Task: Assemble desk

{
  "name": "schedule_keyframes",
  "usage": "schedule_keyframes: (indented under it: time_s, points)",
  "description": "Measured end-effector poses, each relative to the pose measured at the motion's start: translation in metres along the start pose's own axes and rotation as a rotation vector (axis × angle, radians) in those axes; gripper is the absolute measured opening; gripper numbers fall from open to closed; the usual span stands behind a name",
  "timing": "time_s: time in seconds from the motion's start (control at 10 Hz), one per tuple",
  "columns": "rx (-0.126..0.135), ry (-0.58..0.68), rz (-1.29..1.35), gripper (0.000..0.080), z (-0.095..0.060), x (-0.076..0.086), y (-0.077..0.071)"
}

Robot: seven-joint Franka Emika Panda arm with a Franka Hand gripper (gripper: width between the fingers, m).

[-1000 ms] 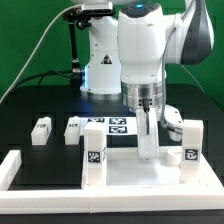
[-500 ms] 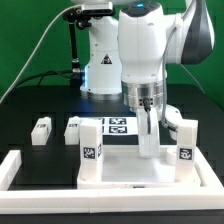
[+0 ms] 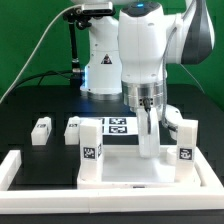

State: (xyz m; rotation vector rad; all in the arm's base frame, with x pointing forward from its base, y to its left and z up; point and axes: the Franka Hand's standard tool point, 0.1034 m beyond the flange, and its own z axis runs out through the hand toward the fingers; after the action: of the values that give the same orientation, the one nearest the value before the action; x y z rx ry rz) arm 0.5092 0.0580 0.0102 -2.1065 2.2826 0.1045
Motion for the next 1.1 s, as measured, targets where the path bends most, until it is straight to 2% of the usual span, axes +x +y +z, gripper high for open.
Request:
schedule_keyframes:
  time_s: [0.2,0.4,0.6,0.7,0.8,0.9,1.1]
  points:
    - [0.005,0.003,-0.075,0.0067,-0.001,0.004,0.0]
    - [0.009,-0.015,-0.27,0.0067,-0.005,0.034,0.006]
    - [-0.009,-0.028,-0.571,0.0068,-0.009,0.074,0.024]
    - [-0.015,-0.032,-0.717,0.0068,-0.007,0.084,0.029]
    - [-0.011,-0.032,-0.863,0.0068,-0.007,0.089,0.028]
    - [-0.003,-0.024,-0.957,0.0063,-0.007,0.083,0.026]
    - [-0.004,-0.025,-1.074,0.0062,-0.007,0.083,0.026]
